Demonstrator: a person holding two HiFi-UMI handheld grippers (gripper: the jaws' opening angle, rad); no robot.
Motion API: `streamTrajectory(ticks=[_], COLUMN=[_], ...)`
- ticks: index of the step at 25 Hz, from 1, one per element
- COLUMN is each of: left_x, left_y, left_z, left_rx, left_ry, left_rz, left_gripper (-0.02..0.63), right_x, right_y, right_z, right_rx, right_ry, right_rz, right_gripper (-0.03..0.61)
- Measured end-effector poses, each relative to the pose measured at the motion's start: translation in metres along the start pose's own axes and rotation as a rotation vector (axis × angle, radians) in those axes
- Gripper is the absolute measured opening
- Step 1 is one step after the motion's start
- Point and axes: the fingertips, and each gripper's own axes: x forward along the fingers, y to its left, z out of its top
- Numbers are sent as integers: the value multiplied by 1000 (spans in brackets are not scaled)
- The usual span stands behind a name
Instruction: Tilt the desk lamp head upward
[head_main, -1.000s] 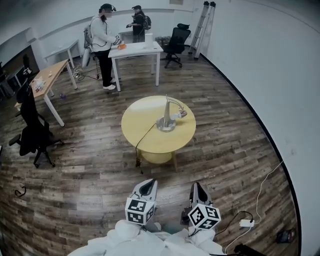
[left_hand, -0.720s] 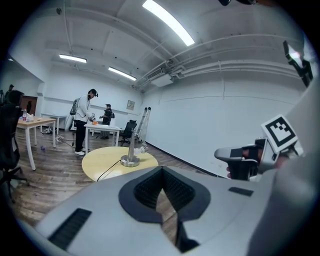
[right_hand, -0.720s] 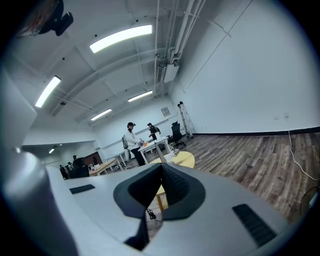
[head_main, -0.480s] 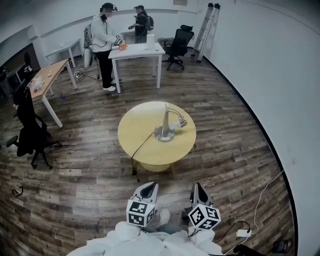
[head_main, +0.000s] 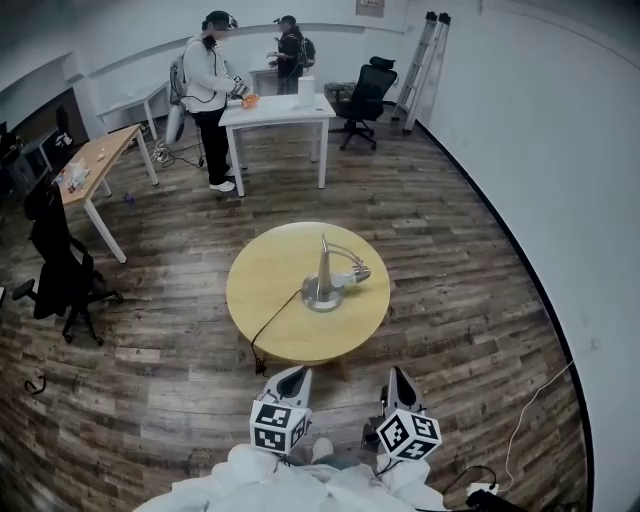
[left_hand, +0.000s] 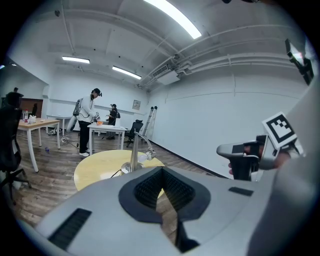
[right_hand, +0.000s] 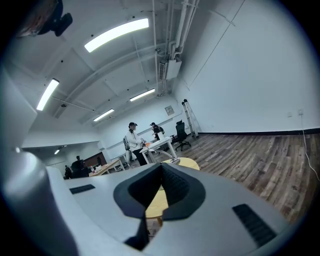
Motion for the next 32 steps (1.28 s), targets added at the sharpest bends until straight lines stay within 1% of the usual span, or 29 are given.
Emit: streamTrajectory(ticks=[11, 22, 27, 32], left_x=[68, 117, 141, 176], left_y=[15, 35, 57, 79], left_z=[12, 25, 36, 51], left_rx=[-24, -29, -28, -31], left_ry=[15, 35, 36, 30], left_rz=[50, 96, 104, 121], left_gripper=[0, 0, 0, 0], right_x=[56, 106, 140, 178], right_y=[-49, -78, -79, -91], right_z=[18, 23, 30, 37], right_rx=[12, 36, 36, 36], right_ry=[26, 58, 54, 69], right_rz=[-8, -5, 8, 8], right_gripper=[12, 12, 12, 12])
